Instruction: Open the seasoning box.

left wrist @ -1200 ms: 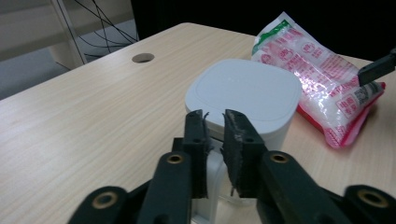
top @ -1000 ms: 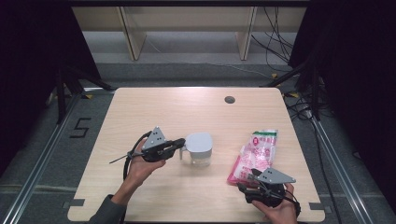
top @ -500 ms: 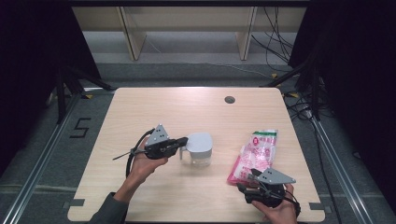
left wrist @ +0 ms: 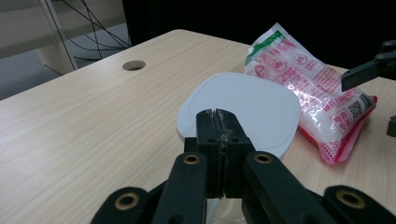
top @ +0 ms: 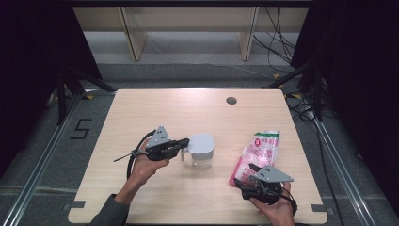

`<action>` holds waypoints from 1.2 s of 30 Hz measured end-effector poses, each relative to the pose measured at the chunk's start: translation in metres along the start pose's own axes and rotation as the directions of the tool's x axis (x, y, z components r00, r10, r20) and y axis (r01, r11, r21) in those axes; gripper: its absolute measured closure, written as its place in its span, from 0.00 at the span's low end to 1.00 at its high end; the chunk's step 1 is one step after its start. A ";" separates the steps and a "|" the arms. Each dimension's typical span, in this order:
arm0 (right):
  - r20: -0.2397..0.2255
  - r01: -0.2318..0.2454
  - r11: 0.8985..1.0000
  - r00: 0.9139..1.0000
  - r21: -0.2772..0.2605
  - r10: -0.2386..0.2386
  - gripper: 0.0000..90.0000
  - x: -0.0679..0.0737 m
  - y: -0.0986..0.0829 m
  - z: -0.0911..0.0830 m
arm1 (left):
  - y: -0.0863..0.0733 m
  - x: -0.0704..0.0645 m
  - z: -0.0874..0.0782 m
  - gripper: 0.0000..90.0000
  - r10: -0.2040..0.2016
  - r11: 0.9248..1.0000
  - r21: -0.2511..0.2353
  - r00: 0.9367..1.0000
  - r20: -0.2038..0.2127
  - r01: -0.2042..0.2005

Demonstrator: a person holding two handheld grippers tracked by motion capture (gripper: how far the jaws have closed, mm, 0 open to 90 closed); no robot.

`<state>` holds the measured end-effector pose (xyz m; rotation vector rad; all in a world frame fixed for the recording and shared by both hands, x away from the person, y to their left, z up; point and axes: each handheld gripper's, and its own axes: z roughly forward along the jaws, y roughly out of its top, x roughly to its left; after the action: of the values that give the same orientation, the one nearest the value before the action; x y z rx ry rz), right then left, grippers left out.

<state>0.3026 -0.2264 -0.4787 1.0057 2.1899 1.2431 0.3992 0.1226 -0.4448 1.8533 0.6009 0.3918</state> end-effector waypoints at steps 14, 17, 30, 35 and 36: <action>-0.041 0.113 0.992 0.993 -0.052 -0.115 0.66 0.005 0.034 0.035 | -0.003 0.001 -0.001 0.99 -0.020 1.000 -0.008 1.000 -0.004 0.020; -0.047 0.124 0.989 0.991 -0.081 -0.128 0.83 0.001 0.046 0.038 | -0.003 0.001 -0.001 0.99 -0.019 1.000 -0.010 1.000 0.000 0.019; -0.083 0.112 0.991 0.990 -0.071 -0.118 1.00 -0.005 0.065 0.057 | -0.003 0.000 -0.001 0.99 -0.013 1.000 -0.009 1.000 -0.003 0.013; -0.108 0.137 0.989 0.984 -0.052 -0.142 1.00 -0.006 0.069 0.065 | -0.003 0.000 -0.001 0.99 0.001 1.000 -0.011 1.000 -0.002 -0.001; -0.103 0.119 0.992 0.987 -0.045 -0.123 1.00 -0.005 0.069 0.065 | -0.003 0.000 -0.001 0.99 0.001 1.000 -0.011 1.000 -0.002 -0.001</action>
<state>0.3748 -0.1709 -0.4523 0.7950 2.2611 1.3040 0.3984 0.1245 -0.4471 1.8429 0.5985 0.3973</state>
